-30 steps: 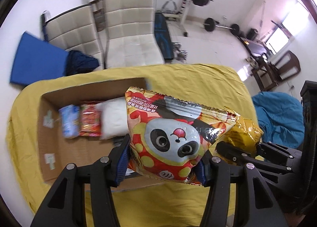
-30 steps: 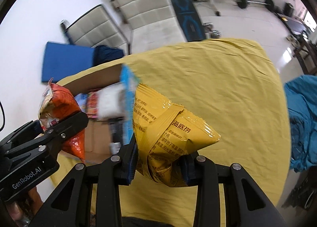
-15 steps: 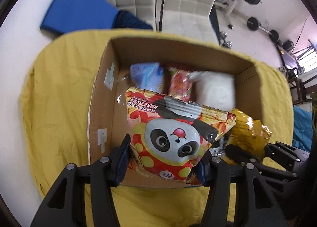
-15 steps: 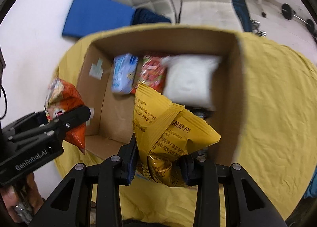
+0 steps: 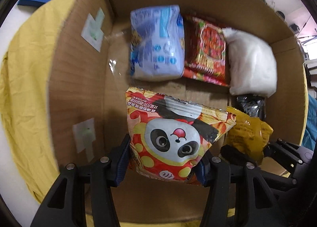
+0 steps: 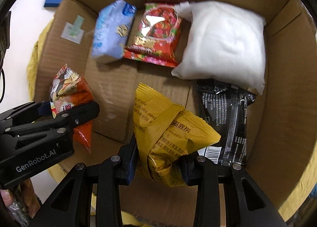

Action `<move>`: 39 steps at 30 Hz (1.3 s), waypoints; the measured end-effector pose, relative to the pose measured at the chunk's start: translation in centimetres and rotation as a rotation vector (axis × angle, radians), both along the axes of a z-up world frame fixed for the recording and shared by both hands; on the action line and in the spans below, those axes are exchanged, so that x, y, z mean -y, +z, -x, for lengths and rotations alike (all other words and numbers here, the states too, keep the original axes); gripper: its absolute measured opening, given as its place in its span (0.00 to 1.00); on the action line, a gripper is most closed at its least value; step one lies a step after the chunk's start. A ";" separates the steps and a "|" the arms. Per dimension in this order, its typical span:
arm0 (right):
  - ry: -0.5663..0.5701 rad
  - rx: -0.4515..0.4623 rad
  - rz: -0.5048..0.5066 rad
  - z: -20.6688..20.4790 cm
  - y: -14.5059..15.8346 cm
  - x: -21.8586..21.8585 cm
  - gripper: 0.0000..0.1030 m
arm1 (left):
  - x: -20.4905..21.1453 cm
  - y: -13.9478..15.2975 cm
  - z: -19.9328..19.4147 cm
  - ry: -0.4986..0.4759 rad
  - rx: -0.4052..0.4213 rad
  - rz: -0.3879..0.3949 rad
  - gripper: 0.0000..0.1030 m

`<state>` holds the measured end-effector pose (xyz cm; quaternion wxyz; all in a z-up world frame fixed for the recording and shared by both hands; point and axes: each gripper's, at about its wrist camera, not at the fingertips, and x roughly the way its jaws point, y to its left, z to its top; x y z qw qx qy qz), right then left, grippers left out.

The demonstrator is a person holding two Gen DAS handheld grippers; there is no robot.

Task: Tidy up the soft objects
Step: 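Carry the panda bag and yellow bag over the box and lower them inside, then open both tools to release the bags and lift out of the box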

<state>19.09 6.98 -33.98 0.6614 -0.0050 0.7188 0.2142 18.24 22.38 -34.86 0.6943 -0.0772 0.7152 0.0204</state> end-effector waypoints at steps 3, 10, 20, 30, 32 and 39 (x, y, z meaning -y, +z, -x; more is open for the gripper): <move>-0.002 -0.016 0.007 0.3 -1.1 -0.6 0.37 | 0.2 -1.3 -0.2 -0.012 -0.024 0.000 0.51; -0.014 -0.038 0.021 0.1 -3.0 -1.3 0.39 | 1.0 -2.7 0.1 -0.020 -0.045 0.002 0.51; -0.021 -0.028 0.036 0.2 -3.5 -0.3 0.54 | 1.7 -2.1 0.9 0.002 -0.048 -0.016 0.52; -0.058 0.040 0.061 0.0 -0.4 2.0 0.84 | 2.1 3.0 1.8 0.002 0.059 -0.090 0.82; -0.071 0.068 0.068 0.0 0.5 3.3 0.91 | 2.0 4.0 2.0 0.010 0.079 -0.091 0.92; -0.104 0.168 0.089 0.7 4.5 6.0 1.00 | 2.3 8.9 3.1 0.036 0.166 -0.083 0.95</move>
